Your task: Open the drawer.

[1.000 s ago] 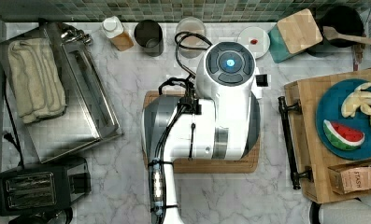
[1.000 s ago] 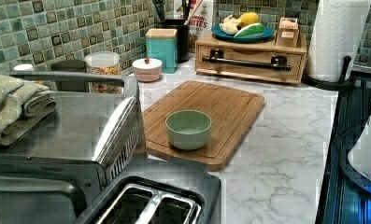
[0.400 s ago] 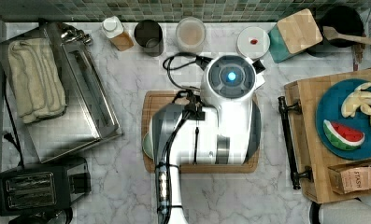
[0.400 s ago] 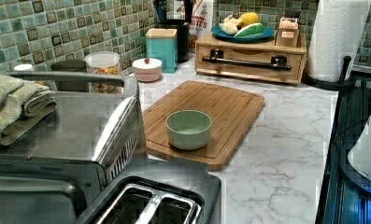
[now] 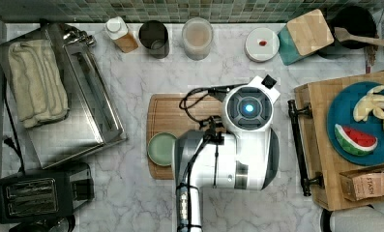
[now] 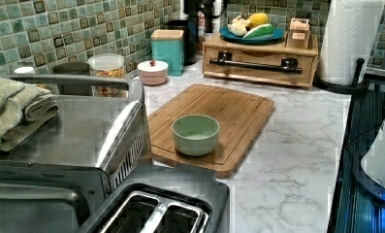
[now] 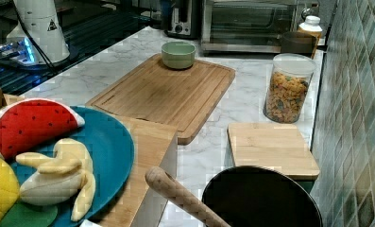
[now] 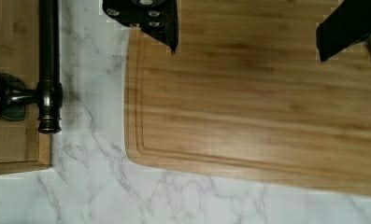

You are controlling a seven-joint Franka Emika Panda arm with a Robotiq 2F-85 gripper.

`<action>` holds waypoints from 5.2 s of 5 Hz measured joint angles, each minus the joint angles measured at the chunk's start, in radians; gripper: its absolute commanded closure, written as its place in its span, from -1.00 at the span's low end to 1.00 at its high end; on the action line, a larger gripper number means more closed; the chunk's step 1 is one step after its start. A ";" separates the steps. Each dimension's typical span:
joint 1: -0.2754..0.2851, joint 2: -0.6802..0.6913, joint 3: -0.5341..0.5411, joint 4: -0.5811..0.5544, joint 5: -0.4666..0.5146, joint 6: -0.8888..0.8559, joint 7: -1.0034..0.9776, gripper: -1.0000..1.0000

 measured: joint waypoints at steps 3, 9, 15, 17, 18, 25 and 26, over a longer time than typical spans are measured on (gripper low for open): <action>-0.077 0.018 -0.111 -0.068 -0.077 0.257 -0.225 -1.00; -0.126 0.135 -0.195 -0.180 -0.245 0.438 -0.259 -1.00; -0.149 0.273 -0.229 -0.184 -0.132 0.499 -0.237 -1.00; -0.161 0.289 -0.221 -0.180 -0.095 0.482 -0.237 -1.00; -0.187 0.281 -0.212 -0.180 0.005 0.479 -0.338 -1.00; -0.046 0.043 0.056 -0.449 0.139 0.427 -0.122 -1.00; -0.046 0.045 0.055 -0.449 0.140 0.428 -0.123 -1.00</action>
